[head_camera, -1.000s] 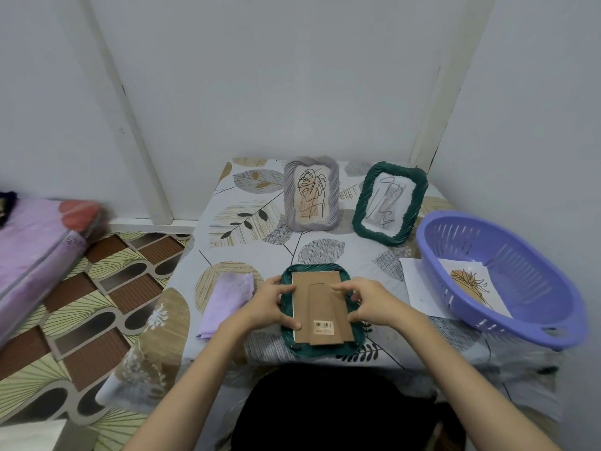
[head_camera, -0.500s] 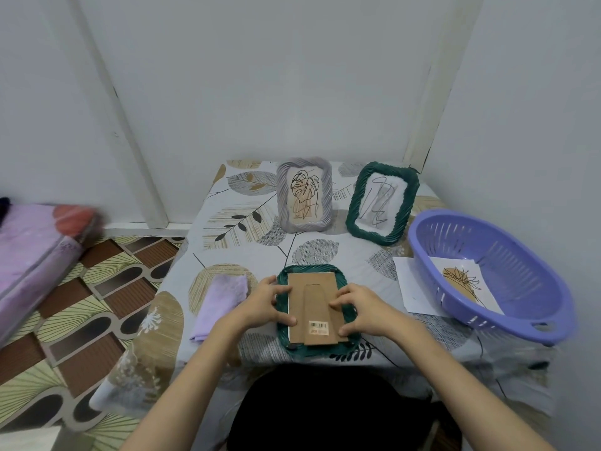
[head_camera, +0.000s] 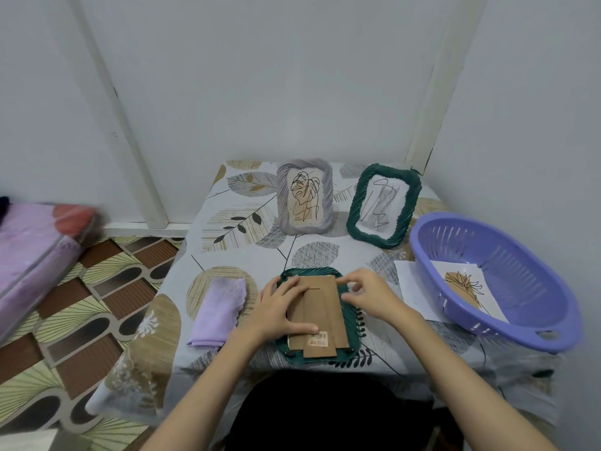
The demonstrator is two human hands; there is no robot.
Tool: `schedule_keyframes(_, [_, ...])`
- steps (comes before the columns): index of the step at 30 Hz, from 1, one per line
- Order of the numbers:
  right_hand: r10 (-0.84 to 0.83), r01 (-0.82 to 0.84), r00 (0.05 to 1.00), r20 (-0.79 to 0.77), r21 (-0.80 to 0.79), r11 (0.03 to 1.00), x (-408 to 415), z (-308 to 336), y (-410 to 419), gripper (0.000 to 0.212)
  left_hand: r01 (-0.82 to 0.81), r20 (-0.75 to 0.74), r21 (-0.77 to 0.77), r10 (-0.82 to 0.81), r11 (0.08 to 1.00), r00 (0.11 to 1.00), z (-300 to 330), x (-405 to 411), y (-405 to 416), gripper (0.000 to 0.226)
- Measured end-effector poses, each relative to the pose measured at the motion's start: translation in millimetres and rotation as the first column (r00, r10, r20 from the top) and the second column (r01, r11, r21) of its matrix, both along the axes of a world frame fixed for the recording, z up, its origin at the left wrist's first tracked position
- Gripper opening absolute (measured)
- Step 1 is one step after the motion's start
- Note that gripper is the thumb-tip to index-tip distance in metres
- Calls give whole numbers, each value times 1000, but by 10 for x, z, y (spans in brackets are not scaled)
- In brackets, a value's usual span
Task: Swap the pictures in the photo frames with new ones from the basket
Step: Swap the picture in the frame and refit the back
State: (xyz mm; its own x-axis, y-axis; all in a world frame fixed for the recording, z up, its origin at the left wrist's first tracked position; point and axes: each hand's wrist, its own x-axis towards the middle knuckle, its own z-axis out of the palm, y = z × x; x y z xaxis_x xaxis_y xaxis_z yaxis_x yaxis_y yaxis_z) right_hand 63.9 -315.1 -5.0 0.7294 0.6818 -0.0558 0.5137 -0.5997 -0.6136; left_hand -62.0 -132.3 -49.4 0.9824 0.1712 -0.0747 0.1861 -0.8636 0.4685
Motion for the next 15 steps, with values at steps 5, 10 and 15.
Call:
schedule_keyframes(5, [-57,57,998,-3,-6,998,148,-122,183,44,-7,23,7,7,1000,1000,-5,-18,-14,86])
schedule_keyframes(10, [-3,3,1000,4,-29,1000,233,-212,210,44,-11,45,11,10,1000,999,-37,-28,-13,85])
schedule_keyframes(15, [45,-43,997,55,-30,999,280,-246,202,37,-15,48,6,15,1000,999,-68,-18,-2,85])
